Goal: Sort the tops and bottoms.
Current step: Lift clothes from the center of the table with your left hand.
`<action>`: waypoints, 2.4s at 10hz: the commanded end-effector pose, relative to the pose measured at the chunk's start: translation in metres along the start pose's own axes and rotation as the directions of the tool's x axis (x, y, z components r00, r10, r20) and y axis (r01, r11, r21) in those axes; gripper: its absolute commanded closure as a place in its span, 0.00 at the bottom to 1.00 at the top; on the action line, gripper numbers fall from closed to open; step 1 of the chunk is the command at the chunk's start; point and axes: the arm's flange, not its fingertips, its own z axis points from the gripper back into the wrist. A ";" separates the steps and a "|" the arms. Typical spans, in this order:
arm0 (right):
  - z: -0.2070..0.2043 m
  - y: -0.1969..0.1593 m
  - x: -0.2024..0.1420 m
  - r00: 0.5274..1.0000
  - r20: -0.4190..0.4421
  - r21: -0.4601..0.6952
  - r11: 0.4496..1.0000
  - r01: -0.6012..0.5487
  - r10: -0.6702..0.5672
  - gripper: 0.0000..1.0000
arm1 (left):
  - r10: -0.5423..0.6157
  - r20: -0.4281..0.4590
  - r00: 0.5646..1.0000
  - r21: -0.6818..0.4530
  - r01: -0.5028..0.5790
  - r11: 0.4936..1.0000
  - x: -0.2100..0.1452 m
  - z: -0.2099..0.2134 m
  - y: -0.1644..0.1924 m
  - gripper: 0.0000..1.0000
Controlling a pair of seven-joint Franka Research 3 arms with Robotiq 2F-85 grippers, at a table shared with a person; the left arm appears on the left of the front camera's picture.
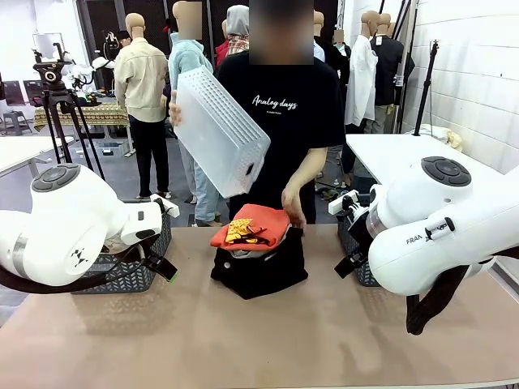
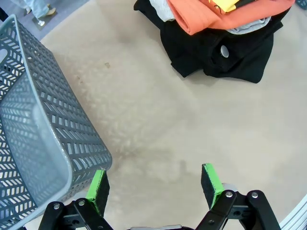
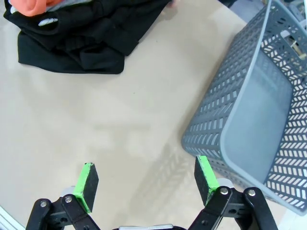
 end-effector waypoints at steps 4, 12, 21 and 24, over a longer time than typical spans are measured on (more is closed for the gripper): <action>0.000 0.000 0.000 1.000 0.000 0.001 1.000 0.004 -0.004 0.00 | 0.004 0.000 1.000 0.000 -0.004 1.000 0.000 0.000 0.002 0.00; 0.000 0.000 0.000 1.000 0.000 0.001 1.000 0.004 -0.004 0.00 | 0.004 0.000 1.000 0.000 -0.004 1.000 0.000 0.000 0.002 0.00; 0.000 0.000 0.000 1.000 0.000 0.001 1.000 0.004 -0.004 0.00 | 0.004 0.000 1.000 0.000 -0.004 1.000 0.000 0.000 0.002 0.00; 0.000 0.000 0.000 1.000 0.000 0.001 1.000 0.004 -0.004 0.00 | 0.004 0.000 1.000 0.000 -0.004 1.000 0.000 0.000 0.002 0.00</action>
